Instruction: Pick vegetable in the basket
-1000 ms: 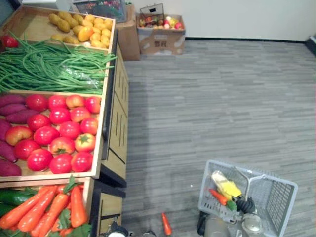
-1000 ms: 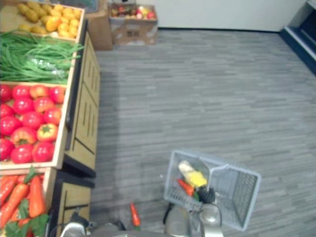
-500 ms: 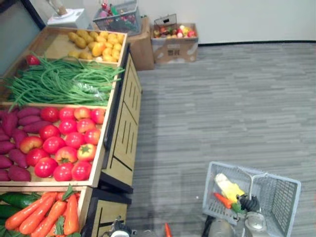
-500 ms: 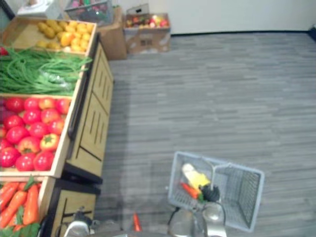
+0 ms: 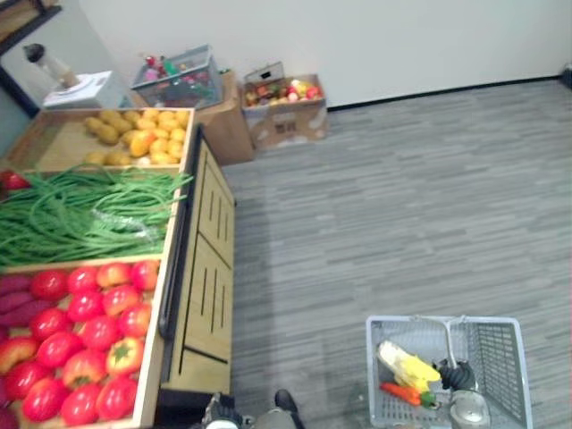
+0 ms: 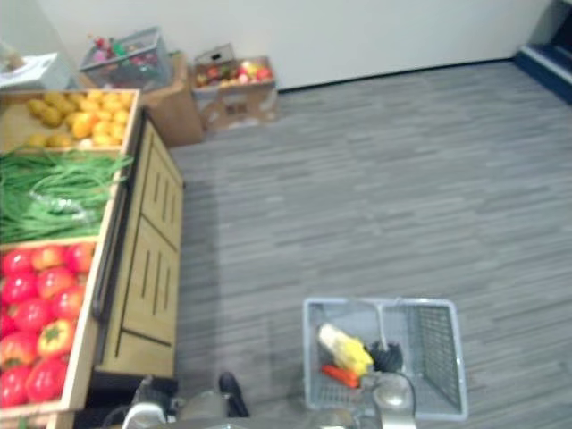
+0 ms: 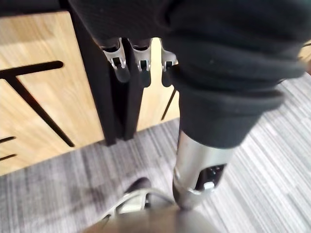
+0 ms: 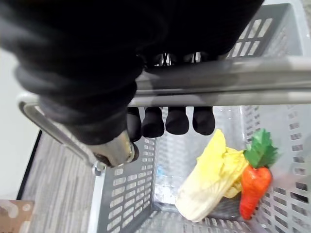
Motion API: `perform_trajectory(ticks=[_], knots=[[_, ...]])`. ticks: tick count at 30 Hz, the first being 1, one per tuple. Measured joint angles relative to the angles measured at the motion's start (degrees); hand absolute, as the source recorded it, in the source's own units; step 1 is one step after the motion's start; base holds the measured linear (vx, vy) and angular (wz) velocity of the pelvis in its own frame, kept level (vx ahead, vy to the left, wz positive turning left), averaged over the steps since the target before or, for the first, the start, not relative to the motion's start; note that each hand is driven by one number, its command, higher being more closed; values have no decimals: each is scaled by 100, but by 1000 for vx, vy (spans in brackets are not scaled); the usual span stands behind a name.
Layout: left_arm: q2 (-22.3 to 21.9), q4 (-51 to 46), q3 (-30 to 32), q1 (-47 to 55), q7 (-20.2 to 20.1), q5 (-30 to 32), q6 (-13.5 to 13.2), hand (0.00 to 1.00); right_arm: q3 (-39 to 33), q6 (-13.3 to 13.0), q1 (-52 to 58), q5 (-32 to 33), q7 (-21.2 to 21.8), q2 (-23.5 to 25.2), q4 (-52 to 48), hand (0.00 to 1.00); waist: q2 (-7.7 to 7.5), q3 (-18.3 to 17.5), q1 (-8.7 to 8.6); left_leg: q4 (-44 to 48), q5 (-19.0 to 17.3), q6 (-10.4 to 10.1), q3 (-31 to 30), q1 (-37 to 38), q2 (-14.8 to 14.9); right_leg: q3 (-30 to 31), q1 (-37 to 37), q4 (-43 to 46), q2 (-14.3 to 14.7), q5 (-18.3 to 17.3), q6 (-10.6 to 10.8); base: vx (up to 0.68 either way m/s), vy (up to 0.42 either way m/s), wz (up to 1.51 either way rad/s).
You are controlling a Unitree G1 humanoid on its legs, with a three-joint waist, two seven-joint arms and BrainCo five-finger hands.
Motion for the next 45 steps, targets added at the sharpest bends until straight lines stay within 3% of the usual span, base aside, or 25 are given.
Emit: perform_trajectory(ticks=[2, 5, 8, 10, 11, 13, 15, 16, 17, 18, 19, 20, 21, 24, 26, 29, 31, 34, 36, 39, 43, 44, 45], knots=[[100, -6, 7, -1, 0, 0, 14, 0, 4, -2, 64, 1, 18, 148, -11, 100, -234, -74, 10, -280, 13, 38, 57, 83, -257, -15, -8, -46, -176, 6, 5, 217, 154, 4], [68, 3, -93, 9, 1, 6, 80, 0, -3, -3, 158, 1, 26, 143, -144, 100, -177, -86, 3, -544, 15, 90, 81, 255, -432, -20, -27, 125, -312, 6, 14, 108, 105, -3], [23, -1, -343, 49, 0, 47, 113, 0, -20, -36, 94, -4, 23, 48, -264, 100, -1, -60, 19, -783, -38, 63, 199, 431, -342, 97, -748, 1591, -476, -84, 145, 56, 93, -22], [116, -36, -507, 74, 3, 47, 126, 0, -12, -68, 51, -8, 9, -14, -400, 100, -55, -41, 15, -874, -43, 96, 281, 651, -376, 330, -1362, 2976, -784, -91, 166, 19, 49, -18], [191, -65, -583, 76, 15, 47, 130, 0, 45, -79, 32, -10, -23, -15, -394, 100, -128, -41, 9, -939, -62, 114, 288, 729, -400, 335, -1539, 3330, -978, -188, 133, 31, -40, -1], [241, -124, -582, 65, 45, 46, 130, 0, 218, -75, -13, -11, -25, -12, -382, 100, -233, -84, 68, -926, -45, 76, 343, 681, -348, -94, -1525, 2906, -1095, -406, -230, 55, -163, -14], [229, -124, -598, -24, 47, 42, 124, 0, 233, -74, -158, -13, -22, 10, -329, 100, -181, -50, 147, -914, 21, -39, 350, 597, -174, -288, -1514, 1898, -988, -375, -185, 33, -231, -23], [211, -123, -600, -73, 51, 42, 119, 0, 231, -73, -242, -14, -22, 16, -329, 100, -167, -21, 154, -919, 36, -151, 329, 554, -58, -230, -1515, 1214, -926, -244, -61, 15, -230, -2], [220, -119, -592, -92, 55, 42, 115, 0, 221, -70, -268, -14, -26, 36, -330, 100, -208, -6, 158, -923, 58, -238, 292, 559, -13, -85, -1510, 841, -933, -4, 111, 47, -384, 20], [195, -67, -593, -136, 65, 42, 116, 0, 131, -66, -299, -17, -35, -5, -305, 100, -146, 36, 151, -999, 150, -414, 185, 595, 42, 4, -1450, 870, -848, 406, 444, 40, -269, 21], [142, -47, -591, -158, 63, 42, 120, 0, 131, -51, -343, -25, -29, -67, -299, 100, -41, 66, 157, -1087, 215, -484, 169, 613, 128, 2, -1448, 1024, -737, 364, 366, 51, -349, 37], [41, -47, -595, -158, 59, 44, 103, 0, 143, -48, -375, -139, -36, -162, -342, 100, 116, 68, 138, -1094, 285, -543, 64, 613, 265, 163, -1554, 1459, -664, 96, 328, 47, -251, 36], [4, -55, -600, -153, 60, 43, 62, 0, 128, -24, -386, -200, -43, -197, -340, 100, 163, 54, 148, -1094, 349, -587, -27, 685, 334, 367, -1606, 1863, -618, -181, 316, 65, -305, 43], [12, -55, -557, -133, 54, 43, -11, 0, 221, -22, -383, -232, -33, -188, -341, 100, 176, 41, 181, -1089, 415, -673, -91, 870, 546, 290, -1477, 2206, -480, -515, 256, 86, -212, 24], [25, -57, -473, -88, 60, 39, -44, 0, 328, -20, -356, -232, -23, -89, -320, 100, 79, 34, 179, -855, 410, -676, -98, 813, 646, 202, -1339, 2168, -442, -651, 243, 33, -132, 18], [82, -100, -291, -34, 145, -44, -94, 0, 408, -25, -240, -225, -18, -32, -320, 100, 12, 39, 173, 275, 202, -602, -250, 192, 1083, -137, -960, 1730, -188, -712, 198, 30, -200, 46], [22, -123, -201, -14, 270, -56, -110, 0, 342, -22, -100, -225, -17, -93, -320, 100, 77, 53, 141, 841, 246, -485, 373, 80, 1409, -451, -492, 1378, -3, -739, 148, 13, -143, 54], [9, -122, -183, 5, 284, -60, -46, 0, 235, -24, 30, -226, -19, -163, -305, 100, 71, -1, 125, 910, 369, -309, 1073, 121, 1479, -672, -202, 1063, 49, -740, 138, 7, -70, 41], [-49, -123, -107, 6, 284, -70, -42, 0, 232, -24, 15, -225, -13, -274, -182, 100, 93, -13, 136, 1048, 300, -240, 1115, 74, 1413, -744, -95, 975, 34, -694, 163, 75, -16, 23], [-92, -124, -12, 4, 294, -136, -39, 0, 152, -27, 13, -222, 73, -320, -43, 100, 79, -17, 148, 921, 84, -226, 1061, 88, 1132, -756, -1, 877, -104, -603, 197, 122, 65, 22], [-69, -205, -4, 140, 293, -293, -35, 0, 129, -89, 76, -173, 192, -165, 240, 100, -1, -138, 170, 229, 142, -242, 989, 244, 765, -777, 91, 939, -184, -363, 35, 165, 120, 44], [-98, -234, -1, 198, 303, -294, -21, 0, 126, -147, 92, -143, 208, -117, 351, 100, 32, -139, 151, 47, 207, -226, 952, 398, 803, -698, -39, 1521, -212, -328, -23, 100, 39, 40], [-193, -231, 66, 209, 337, -298, 10, 0, 78, -223, 127, -112, 209, -80, 358, 100, 224, -139, 140, -113, 308, -278, 908, 539, 1023, -603, -88, 1145, 7, -697, 54, -7, -15, 27]])
